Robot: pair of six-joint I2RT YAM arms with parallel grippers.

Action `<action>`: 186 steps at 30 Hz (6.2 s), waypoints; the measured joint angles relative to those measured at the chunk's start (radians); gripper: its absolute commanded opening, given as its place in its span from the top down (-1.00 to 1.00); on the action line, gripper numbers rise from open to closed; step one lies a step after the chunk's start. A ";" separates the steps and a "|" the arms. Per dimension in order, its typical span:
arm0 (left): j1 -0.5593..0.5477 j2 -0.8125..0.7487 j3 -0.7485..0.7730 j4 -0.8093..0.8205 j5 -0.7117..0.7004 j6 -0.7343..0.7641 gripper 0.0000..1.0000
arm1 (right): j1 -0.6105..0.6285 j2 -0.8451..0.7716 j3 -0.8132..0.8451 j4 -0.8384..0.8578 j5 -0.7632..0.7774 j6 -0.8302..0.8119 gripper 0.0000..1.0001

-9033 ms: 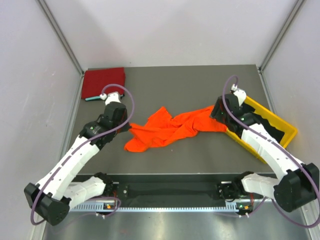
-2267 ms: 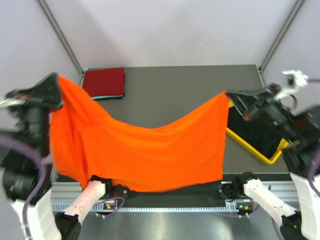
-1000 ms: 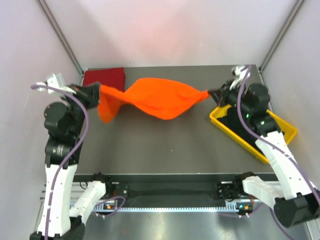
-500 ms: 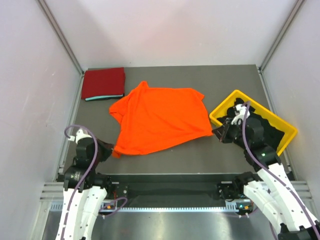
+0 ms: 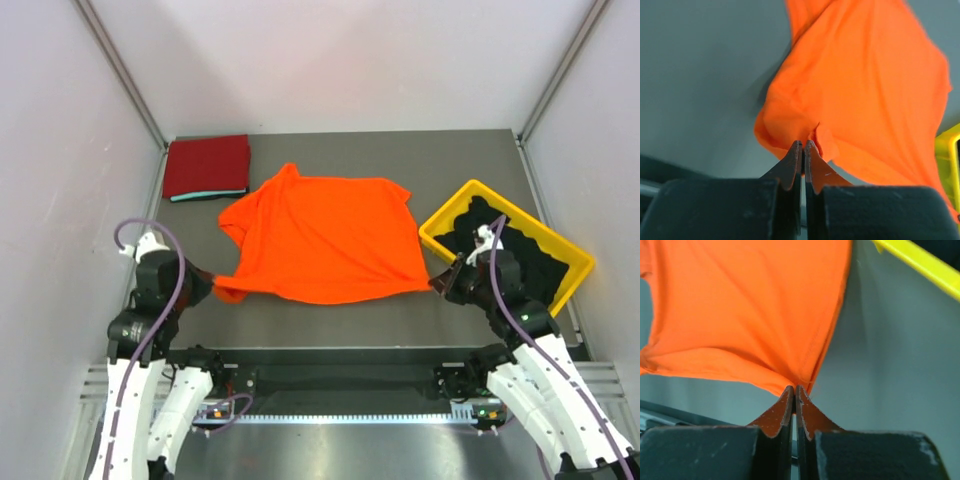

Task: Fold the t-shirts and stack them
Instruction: Flatten the tshirt out

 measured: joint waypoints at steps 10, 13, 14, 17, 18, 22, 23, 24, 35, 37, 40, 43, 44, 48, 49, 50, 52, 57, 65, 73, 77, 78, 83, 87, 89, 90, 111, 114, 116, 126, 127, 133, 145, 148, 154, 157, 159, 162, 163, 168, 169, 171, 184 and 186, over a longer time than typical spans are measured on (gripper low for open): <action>-0.001 0.424 0.752 0.161 0.050 0.323 1.00 | 0.000 0.197 0.591 0.110 -0.064 -0.152 1.00; -0.011 0.541 1.034 0.211 0.095 0.402 1.00 | 0.000 0.232 0.796 0.152 -0.097 -0.199 1.00; -0.022 0.560 1.094 0.229 0.111 0.418 1.00 | 0.000 0.243 0.858 0.146 -0.106 -0.209 1.00; -0.038 0.564 1.183 0.276 0.180 0.446 1.00 | 0.000 0.262 1.023 0.139 -0.122 -0.232 1.00; -0.040 0.556 1.189 0.286 0.197 0.447 1.00 | 0.000 0.263 1.069 0.132 -0.126 -0.235 1.00; -0.041 0.498 1.192 0.296 0.253 0.447 1.00 | 0.000 0.253 1.188 0.116 -0.141 -0.238 1.00; -0.041 0.491 1.192 0.299 0.258 0.448 1.00 | 0.000 0.249 1.198 0.116 -0.143 -0.240 1.00; -0.042 0.486 1.192 0.302 0.258 0.453 1.00 | 0.000 0.247 1.199 0.117 -0.143 -0.244 1.00; -0.042 0.600 0.978 0.562 0.200 0.650 1.00 | 0.000 0.552 1.159 0.274 -0.173 -0.254 1.00; -0.042 0.690 0.949 0.640 0.163 0.687 1.00 | 0.000 0.674 1.198 0.330 -0.175 -0.259 1.00; -0.039 0.882 1.032 0.698 0.092 0.731 1.00 | -0.015 0.848 1.260 0.388 -0.183 -0.261 1.00; -0.027 1.114 1.226 0.738 0.046 0.742 1.00 | -0.042 1.001 1.366 0.439 -0.193 -0.258 1.00; -0.022 1.172 1.292 0.740 0.043 0.737 1.00 | -0.050 1.035 1.397 0.446 -0.192 -0.258 1.00; -0.010 1.265 1.431 0.790 0.043 0.702 1.00 | -0.083 1.127 1.541 0.439 -0.193 -0.269 1.00; -0.008 1.260 1.445 0.807 0.046 0.692 1.00 | -0.089 1.127 1.557 0.443 -0.193 -0.273 1.00; -0.008 1.252 1.456 0.829 0.052 0.680 1.00 | -0.095 1.121 1.566 0.449 -0.195 -0.278 1.00; -0.008 1.212 1.463 0.871 0.082 0.655 1.00 | -0.105 1.091 1.554 0.483 -0.199 -0.294 1.00; -0.011 0.989 1.236 0.972 0.153 0.619 1.00 | -0.115 0.883 1.258 0.594 -0.209 -0.334 1.00; -0.024 0.457 0.503 1.025 0.163 0.509 1.00 | -0.114 0.608 0.710 0.673 -0.214 -0.359 1.00; -0.024 0.167 -0.017 0.794 0.103 0.375 1.00 | -0.014 0.445 0.323 0.624 -0.190 -0.338 1.00; -0.024 0.148 -0.136 0.651 0.009 0.298 1.00 | 0.100 0.407 0.150 0.599 -0.134 -0.308 1.00; -0.024 0.146 -0.158 0.613 -0.020 0.279 1.00 | 0.126 0.407 0.120 0.578 -0.110 -0.295 1.00; -0.024 0.133 -0.195 0.500 -0.143 0.214 1.00 | 0.177 0.405 0.045 0.451 -0.007 -0.186 1.00; -0.024 0.143 -0.194 0.464 -0.233 0.194 1.00 | 0.183 0.367 0.022 0.362 0.077 -0.097 1.00; -0.024 0.159 -0.187 0.444 -0.271 0.193 1.00 | 0.187 0.327 0.019 0.309 0.119 -0.052 1.00; -0.024 0.168 -0.179 0.430 -0.288 0.193 1.00 | 0.190 0.307 0.018 0.285 0.141 -0.032 1.00; -0.026 0.142 -0.103 0.310 -0.179 0.163 1.00 | 0.282 0.164 -0.030 0.031 0.240 0.192 0.48; -0.027 0.149 -0.103 0.288 -0.154 0.122 0.85 | 0.282 0.229 0.025 -0.034 0.264 0.215 0.30; -0.027 0.167 -0.101 0.256 -0.169 0.094 0.51 | 0.282 0.257 0.062 -0.055 0.281 0.222 0.25; -0.027 0.296 0.102 0.278 -0.253 0.168 -0.44 | 0.282 0.421 0.133 0.023 0.260 0.218 0.23; -0.027 0.309 0.107 0.310 -0.247 0.190 -0.40 | 0.282 0.433 0.138 0.032 0.251 0.211 0.23; 0.053 0.541 0.138 0.485 -0.122 0.277 0.01 | 0.282 0.475 0.173 0.114 0.208 0.166 0.26; 0.451 0.936 0.084 0.672 0.364 0.270 0.05 | 0.282 0.478 0.175 0.225 0.138 0.119 0.28; 0.448 1.004 0.082 0.700 0.417 0.285 0.07 | 0.282 0.488 0.175 0.242 0.131 0.112 0.28; 0.448 1.073 0.014 0.732 0.413 0.308 0.07 | 0.282 0.512 0.175 0.247 0.123 0.100 0.28; 0.448 1.098 -0.004 0.750 0.409 0.307 0.10 | 0.282 0.512 0.175 0.248 0.123 0.096 0.28; 0.448 1.104 -0.004 0.773 0.405 0.304 0.11 | 0.282 0.512 0.175 0.248 0.123 0.096 0.28; 0.448 1.118 0.000 0.805 0.397 0.299 0.16 | 0.282 0.512 0.175 0.248 0.123 0.095 0.27; 0.448 1.122 0.003 0.812 0.393 0.299 0.29 | 0.282 0.512 0.175 0.248 0.123 0.095 0.27; 0.448 1.135 0.010 0.826 0.361 0.306 1.00 | 0.282 0.512 0.175 0.248 0.124 0.095 0.27; 0.444 1.135 0.011 0.825 0.356 0.311 1.00 | 0.282 0.512 0.175 0.248 0.124 0.095 0.27; 0.432 1.126 0.012 0.818 0.328 0.322 1.00 | 0.282 0.512 0.175 0.248 0.127 0.095 0.27; 0.266 0.987 0.087 0.697 -0.054 0.360 1.00 | 0.282 0.541 0.175 0.225 0.166 0.137 0.22; 0.267 0.987 0.085 0.687 -0.094 0.356 1.00 | 0.282 0.542 0.175 0.190 0.192 0.176 0.21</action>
